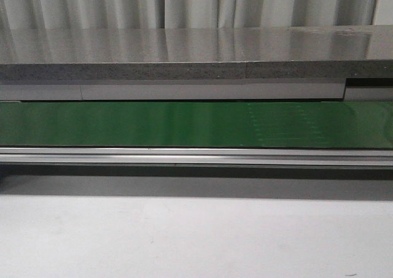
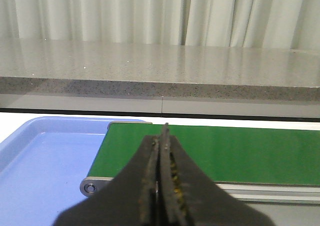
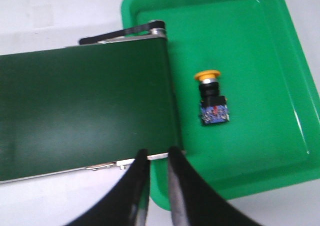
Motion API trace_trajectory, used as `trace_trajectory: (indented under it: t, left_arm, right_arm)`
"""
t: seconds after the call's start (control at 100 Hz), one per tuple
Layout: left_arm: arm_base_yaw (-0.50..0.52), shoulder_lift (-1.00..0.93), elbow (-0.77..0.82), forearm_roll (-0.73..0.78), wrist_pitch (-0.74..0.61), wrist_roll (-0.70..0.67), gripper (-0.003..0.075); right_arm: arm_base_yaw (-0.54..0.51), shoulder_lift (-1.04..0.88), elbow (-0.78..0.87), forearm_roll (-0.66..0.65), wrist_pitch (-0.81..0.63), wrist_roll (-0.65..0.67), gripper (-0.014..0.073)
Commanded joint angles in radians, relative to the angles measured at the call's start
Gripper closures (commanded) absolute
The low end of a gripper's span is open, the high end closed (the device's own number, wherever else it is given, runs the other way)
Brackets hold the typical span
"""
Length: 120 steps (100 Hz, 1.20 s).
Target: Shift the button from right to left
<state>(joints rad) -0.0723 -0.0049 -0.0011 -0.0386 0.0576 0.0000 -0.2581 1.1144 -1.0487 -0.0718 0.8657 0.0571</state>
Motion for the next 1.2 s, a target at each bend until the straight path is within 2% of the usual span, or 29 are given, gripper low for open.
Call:
trace_trajectory:
  t: [0.0,0.05,0.11,0.34,0.52,0.66,1.19]
  left_arm:
    - [0.002,-0.031,0.046,-0.008,-0.078,-0.012,0.0741]
    - [0.002,-0.031,0.046,-0.008,-0.078,-0.012,0.0741]
    - [0.002,-0.031,0.046,-0.008,-0.078,-0.012,0.0741]
    - [0.002,-0.031,0.046,-0.008,-0.078,-0.012,0.0741]
    - [0.002,-0.031,0.046,-0.008,-0.078,-0.012,0.0741]
    - [0.002,-0.031,0.046,-0.008,-0.078,-0.012,0.0741]
    - [0.002,-0.031,0.046,-0.008,-0.078,-0.012,0.0741]
  right_arm:
    - [-0.066,0.016,-0.042,-0.027,-0.007,-0.013,0.0215]
    - [-0.098,0.032,-0.042,-0.029,0.006,-0.013,0.0048]
    - [-0.133,0.053,-0.042,-0.039,0.021,-0.013,-0.0073]
    - [-0.258,0.161,-0.051,-0.030,-0.005,-0.057,-0.0019]
    - [-0.319,0.270,-0.067,0.072,-0.062,-0.150,-0.0019]
    - [-0.330,0.373,-0.097,0.138,-0.079,-0.225,-0.0019]
    - [-0.319,0.740,-0.290,0.187,-0.094,-0.225,-0.0019]
